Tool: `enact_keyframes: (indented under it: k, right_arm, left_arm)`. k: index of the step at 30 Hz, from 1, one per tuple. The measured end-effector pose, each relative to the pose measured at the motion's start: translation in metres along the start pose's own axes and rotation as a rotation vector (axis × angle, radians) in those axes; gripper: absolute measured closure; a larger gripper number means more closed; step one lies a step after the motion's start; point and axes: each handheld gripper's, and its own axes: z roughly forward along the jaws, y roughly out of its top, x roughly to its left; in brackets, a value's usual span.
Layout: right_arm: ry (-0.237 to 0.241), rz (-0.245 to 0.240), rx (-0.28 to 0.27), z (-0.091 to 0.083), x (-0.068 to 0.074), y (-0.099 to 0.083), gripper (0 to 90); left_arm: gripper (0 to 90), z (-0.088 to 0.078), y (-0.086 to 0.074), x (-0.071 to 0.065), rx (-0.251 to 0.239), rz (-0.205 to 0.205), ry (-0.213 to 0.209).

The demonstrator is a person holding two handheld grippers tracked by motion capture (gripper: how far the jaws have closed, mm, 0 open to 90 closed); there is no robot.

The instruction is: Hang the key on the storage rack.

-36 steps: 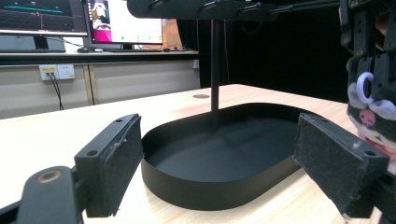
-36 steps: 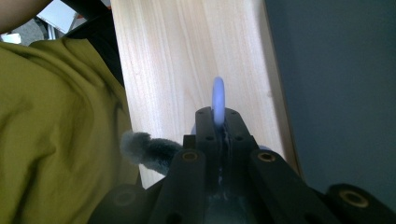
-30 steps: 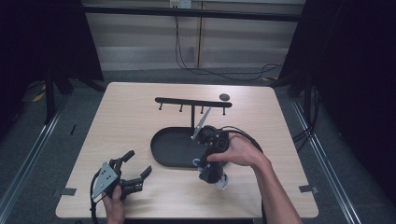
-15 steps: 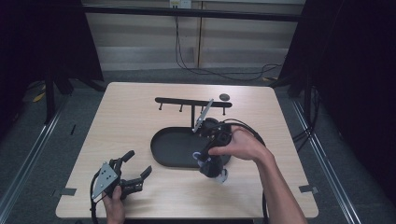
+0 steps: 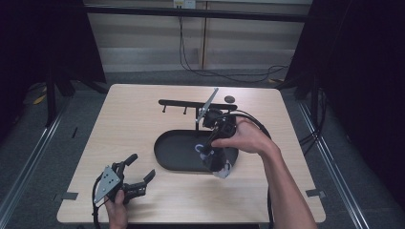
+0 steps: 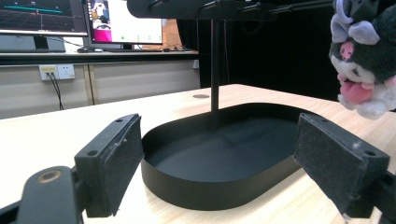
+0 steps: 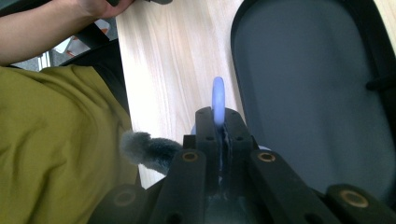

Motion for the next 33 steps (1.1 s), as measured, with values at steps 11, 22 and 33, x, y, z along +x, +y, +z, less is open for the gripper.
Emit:
enact_keyframes:
  k: [11, 22, 33]
  right_arm:
    - [-0.014, -0.001, -0.012, -0.01, -0.004, 0.007, 87.5]
    - [-0.022, 0.019, -0.043, -0.024, -0.011, 0.014, 87.6]
    - [-0.048, 0.06, -0.008, -0.036, -0.03, 0.019, 87.5]
  left_arm:
    - [15.5, 0.0, 0.0, 0.0, 0.0, 0.0, 0.0]
    - [15.5, 0.0, 0.0, 0.0, 0.0, 0.0, 0.0]
    - [15.5, 0.0, 0.0, 0.0, 0.001, 0.0, 0.0]
